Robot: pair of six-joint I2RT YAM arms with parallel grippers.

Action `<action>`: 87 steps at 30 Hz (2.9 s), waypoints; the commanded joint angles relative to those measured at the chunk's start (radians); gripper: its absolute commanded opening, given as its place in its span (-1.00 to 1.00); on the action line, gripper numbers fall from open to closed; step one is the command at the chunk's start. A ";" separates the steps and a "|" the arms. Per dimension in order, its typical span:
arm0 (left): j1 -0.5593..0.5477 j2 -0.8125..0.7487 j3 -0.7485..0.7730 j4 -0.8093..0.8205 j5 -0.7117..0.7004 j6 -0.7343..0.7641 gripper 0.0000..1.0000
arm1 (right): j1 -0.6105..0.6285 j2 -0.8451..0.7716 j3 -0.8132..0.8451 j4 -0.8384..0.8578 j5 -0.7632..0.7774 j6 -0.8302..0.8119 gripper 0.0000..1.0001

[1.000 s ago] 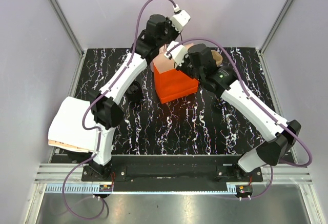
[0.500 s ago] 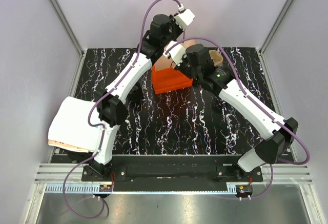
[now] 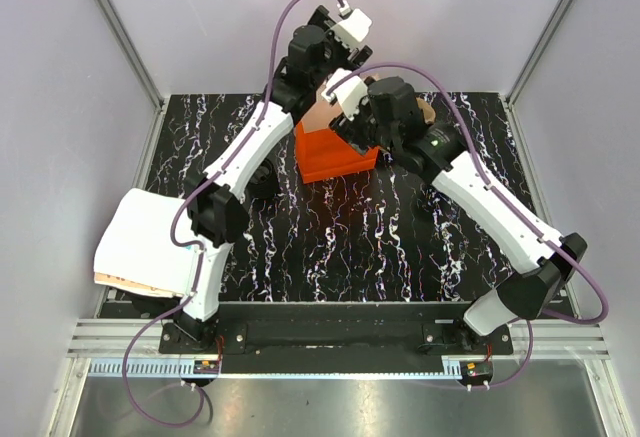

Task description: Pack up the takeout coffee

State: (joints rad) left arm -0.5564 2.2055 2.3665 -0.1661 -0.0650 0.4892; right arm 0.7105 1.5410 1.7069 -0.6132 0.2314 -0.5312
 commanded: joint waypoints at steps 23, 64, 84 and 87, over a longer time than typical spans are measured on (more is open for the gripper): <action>0.252 -0.694 -0.493 -0.208 -0.161 -0.156 0.98 | -0.230 -0.243 -0.085 0.073 -0.024 0.046 0.80; 0.388 -1.067 -1.445 -0.076 0.584 -0.322 0.98 | -0.651 0.103 -0.199 -0.088 -0.402 0.212 -0.22; 0.389 -1.067 -1.455 -0.062 0.579 -0.327 0.98 | -0.654 0.145 -0.191 -0.106 -0.438 0.215 -0.38; 0.389 -1.069 -1.455 -0.059 0.576 -0.328 0.98 | -0.654 0.148 -0.191 -0.106 -0.437 0.215 -0.42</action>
State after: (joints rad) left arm -0.1699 1.1572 0.9218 -0.2890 0.4892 0.1658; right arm 0.0586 1.6855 1.4731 -0.7197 -0.1795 -0.3256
